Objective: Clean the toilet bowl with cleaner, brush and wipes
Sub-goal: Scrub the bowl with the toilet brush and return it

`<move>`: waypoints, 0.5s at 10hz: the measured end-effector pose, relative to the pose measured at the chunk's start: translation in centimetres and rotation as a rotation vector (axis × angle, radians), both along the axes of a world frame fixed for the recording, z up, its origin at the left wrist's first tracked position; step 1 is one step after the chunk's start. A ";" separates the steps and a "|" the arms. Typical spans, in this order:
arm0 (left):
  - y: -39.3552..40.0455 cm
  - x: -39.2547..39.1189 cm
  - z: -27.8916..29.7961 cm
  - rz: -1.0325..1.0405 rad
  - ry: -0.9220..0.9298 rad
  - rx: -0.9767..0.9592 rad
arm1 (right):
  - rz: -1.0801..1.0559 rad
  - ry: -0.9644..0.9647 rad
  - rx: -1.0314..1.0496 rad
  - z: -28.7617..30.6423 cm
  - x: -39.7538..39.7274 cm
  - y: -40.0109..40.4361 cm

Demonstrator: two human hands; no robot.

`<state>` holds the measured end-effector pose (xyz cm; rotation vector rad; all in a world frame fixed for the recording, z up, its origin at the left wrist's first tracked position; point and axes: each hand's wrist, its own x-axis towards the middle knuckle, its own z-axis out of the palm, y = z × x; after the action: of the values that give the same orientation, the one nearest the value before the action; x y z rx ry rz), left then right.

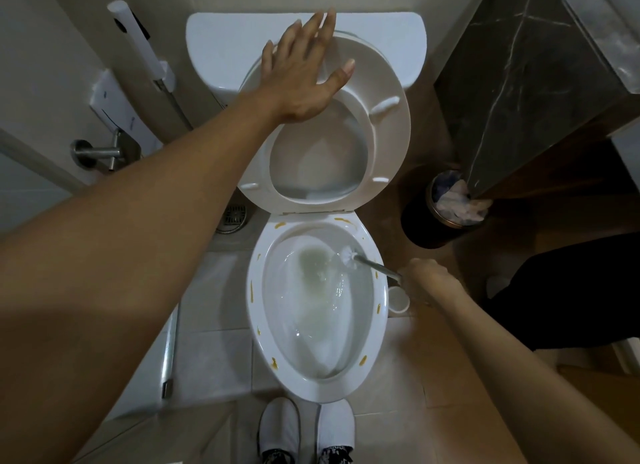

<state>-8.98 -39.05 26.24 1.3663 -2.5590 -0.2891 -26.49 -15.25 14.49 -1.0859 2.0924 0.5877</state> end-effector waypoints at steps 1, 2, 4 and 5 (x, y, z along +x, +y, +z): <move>0.0 0.0 0.0 0.000 0.008 0.007 | 0.008 0.021 -0.006 -0.8 1.1 0.3; 0.0 0.1 0.0 -0.004 0.011 0.008 | -0.006 0.027 -0.030 -1.8 1.7 0.3; 0.1 0.0 -0.1 0.002 0.010 0.005 | -0.016 -0.197 -0.173 -4.4 5.2 0.1; 0.2 0.0 0.1 0.004 0.010 0.007 | -0.104 -0.322 -0.213 -6.1 5.5 1.8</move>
<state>-8.99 -38.87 26.33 1.3686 -2.5494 -0.3041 -20.97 -13.42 8.35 -1.0988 1.9421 0.1285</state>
